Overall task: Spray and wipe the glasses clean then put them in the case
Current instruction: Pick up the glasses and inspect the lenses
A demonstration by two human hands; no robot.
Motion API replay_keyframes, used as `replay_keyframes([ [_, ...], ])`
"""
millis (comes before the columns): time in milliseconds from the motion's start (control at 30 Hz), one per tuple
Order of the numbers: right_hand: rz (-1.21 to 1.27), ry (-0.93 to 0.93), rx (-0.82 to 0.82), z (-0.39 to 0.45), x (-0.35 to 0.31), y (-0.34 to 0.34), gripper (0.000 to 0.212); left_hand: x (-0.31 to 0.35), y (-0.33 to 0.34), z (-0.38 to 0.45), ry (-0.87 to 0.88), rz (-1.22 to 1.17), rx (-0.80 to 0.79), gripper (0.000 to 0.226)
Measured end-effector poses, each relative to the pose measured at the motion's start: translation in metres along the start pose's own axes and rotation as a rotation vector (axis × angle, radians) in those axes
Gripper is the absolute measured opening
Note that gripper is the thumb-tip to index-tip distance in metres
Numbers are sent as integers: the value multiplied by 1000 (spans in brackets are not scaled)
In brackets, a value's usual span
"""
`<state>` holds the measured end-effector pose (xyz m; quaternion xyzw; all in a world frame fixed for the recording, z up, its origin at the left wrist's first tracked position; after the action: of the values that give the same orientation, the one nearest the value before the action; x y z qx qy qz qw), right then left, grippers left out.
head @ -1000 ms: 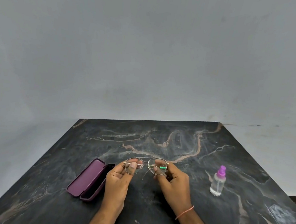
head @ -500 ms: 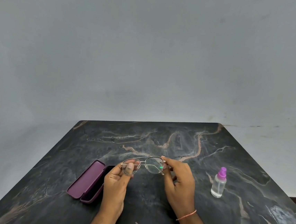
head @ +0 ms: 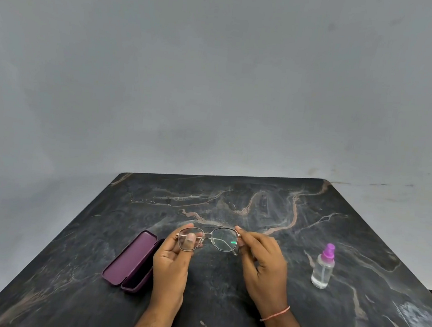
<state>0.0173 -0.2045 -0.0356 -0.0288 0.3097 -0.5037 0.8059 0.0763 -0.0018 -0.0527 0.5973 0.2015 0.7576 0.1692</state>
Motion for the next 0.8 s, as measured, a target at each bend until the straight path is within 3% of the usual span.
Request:
replay_keyframes([
  [567,44,20,54,0,0,-6,32,16,10,-16,274,233,-70,24],
  [800,59,37,89,2,0,-11,29,21,11,-18,458,482,-102,40],
])
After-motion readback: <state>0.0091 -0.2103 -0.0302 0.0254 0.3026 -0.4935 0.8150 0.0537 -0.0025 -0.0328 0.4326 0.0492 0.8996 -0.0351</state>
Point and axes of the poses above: each hand's wrist, its own z-axis towards the middle knuckle, its own y-axis out of the palm, x = y × z, the point moved 5 cm from there along z, towards the middle knuckle, and after that the axes turned 11 degrees about -z, right-handed, at the moved point
